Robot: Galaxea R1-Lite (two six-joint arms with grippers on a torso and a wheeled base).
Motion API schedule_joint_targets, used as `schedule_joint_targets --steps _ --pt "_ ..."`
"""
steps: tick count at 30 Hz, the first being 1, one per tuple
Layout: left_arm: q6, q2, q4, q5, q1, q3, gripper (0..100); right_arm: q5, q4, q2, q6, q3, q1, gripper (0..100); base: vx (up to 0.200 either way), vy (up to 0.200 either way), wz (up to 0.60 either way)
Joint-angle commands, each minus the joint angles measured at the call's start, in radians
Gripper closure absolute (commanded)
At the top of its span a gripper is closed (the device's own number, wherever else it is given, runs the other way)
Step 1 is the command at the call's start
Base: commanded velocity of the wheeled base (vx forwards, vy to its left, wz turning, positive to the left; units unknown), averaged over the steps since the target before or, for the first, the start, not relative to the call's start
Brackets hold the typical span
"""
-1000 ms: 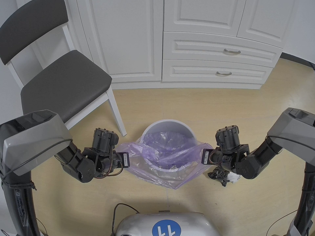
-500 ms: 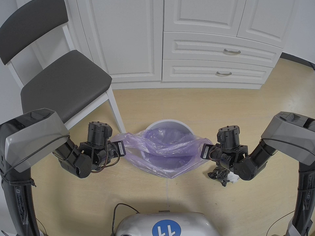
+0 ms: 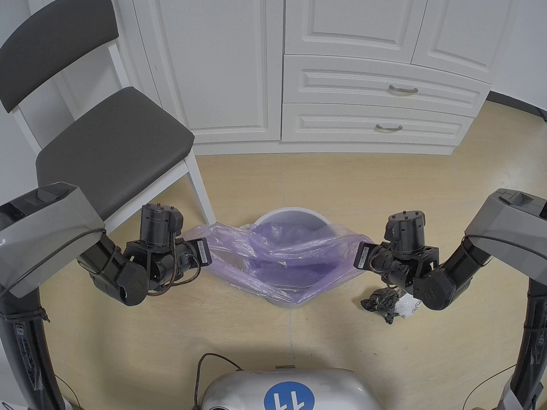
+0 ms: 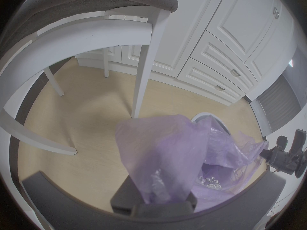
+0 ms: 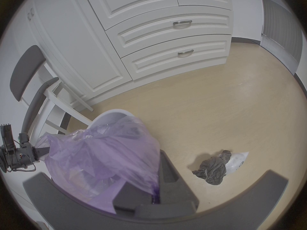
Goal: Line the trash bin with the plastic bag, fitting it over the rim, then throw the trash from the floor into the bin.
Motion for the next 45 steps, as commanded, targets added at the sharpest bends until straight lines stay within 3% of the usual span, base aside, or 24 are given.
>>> schedule_joint_targets --steps 1,9,17,23,37,45 --pt "0.0 0.036 -0.005 0.002 -0.001 -0.009 100 0.0 -0.023 0.045 0.001 -0.01 0.0 100 0.0 0.0 0.0" --pt "0.0 0.145 -0.068 0.003 0.005 -0.026 100 0.0 -0.175 0.164 0.0 -0.018 -0.002 100 0.0 0.0 0.0" --pt "0.035 0.135 -0.076 0.0 0.023 -0.014 100 0.024 -0.238 0.18 0.017 -0.02 0.014 100 0.0 0.0 0.0" --pt "0.035 0.089 -0.099 -0.009 0.052 -0.004 100 0.027 -0.36 0.212 0.067 -0.021 0.027 100 0.0 0.0 0.0" --pt "0.026 0.143 -0.117 -0.018 -0.017 0.013 100 0.029 -0.351 0.223 0.044 -0.001 -0.002 100 0.0 0.0 0.0" --pt "0.026 0.158 -0.123 -0.017 -0.046 0.009 100 0.029 -0.305 0.203 -0.046 0.016 -0.049 100 0.0 0.0 0.0"
